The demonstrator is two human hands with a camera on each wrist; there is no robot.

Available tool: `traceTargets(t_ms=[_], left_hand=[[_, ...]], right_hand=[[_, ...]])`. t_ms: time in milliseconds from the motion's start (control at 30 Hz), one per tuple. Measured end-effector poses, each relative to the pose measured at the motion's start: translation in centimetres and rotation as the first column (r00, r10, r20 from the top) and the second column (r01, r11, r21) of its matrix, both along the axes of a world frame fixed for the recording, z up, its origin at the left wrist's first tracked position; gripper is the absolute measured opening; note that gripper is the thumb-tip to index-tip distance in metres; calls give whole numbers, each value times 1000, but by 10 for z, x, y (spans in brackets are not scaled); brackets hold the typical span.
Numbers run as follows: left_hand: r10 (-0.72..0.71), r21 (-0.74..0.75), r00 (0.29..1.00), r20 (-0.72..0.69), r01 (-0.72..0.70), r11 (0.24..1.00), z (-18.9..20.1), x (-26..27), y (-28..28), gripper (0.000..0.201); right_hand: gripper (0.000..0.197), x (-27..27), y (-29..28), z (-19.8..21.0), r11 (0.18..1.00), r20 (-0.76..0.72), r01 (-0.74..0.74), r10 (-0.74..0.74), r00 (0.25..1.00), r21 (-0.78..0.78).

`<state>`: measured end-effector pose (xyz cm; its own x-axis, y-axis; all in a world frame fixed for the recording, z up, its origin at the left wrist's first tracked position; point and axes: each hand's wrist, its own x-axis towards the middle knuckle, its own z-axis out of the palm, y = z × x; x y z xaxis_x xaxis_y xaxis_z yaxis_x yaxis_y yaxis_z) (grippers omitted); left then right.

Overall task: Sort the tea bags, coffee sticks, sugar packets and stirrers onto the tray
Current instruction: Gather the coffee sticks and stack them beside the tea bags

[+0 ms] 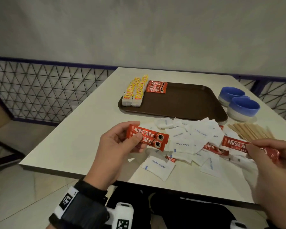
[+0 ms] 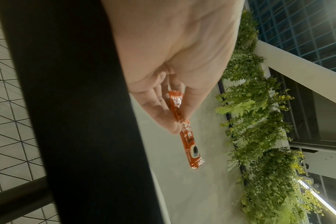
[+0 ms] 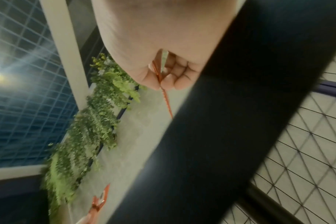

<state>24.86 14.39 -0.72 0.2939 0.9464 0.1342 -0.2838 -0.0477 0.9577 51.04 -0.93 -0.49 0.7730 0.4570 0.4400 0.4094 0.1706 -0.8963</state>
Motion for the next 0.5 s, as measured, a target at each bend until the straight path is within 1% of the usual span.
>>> traceTargets(t_ms=[33, 100, 167, 200, 267, 333, 400, 500], left_hand=[[-6, 13, 1000, -15, 6, 1000, 0, -1, 0, 27], [-31, 41, 998, -56, 34, 999, 0, -1, 0, 26], [-66, 58, 994, -93, 71, 996, 0, -2, -1, 25], [-82, 64, 991, -107, 89, 994, 0, -2, -1, 24], [-108, 85, 986, -128, 120, 989, 0, -3, -2, 24], [-120, 97, 985, -128, 132, 986, -1, -5, -2, 24], [-133, 82, 986, -105, 142, 986, -2, -6, -2, 27], [-168, 55, 984, -60, 171, 984, -1, -7, -2, 40]], right_hand=[[29, -5, 2, 2, 1000, 40, 4, -4, 999, 3], [26, -17, 5, 13, 997, 78, -73, 74, 994, -19], [22, -32, 12, 32, 975, 103, -208, 216, 971, -76], [19, -41, 17, 41, 952, 96, -290, 299, 949, -100], [14, -59, 32, 52, 894, 36, -427, 435, 900, -135], [13, -71, 47, 55, 865, -30, -465, 468, 883, -189], [13, -78, 59, 53, 859, -103, -462, 451, 887, -221], [12, -87, 70, 48, 846, -186, -490, 458, 870, -211]])
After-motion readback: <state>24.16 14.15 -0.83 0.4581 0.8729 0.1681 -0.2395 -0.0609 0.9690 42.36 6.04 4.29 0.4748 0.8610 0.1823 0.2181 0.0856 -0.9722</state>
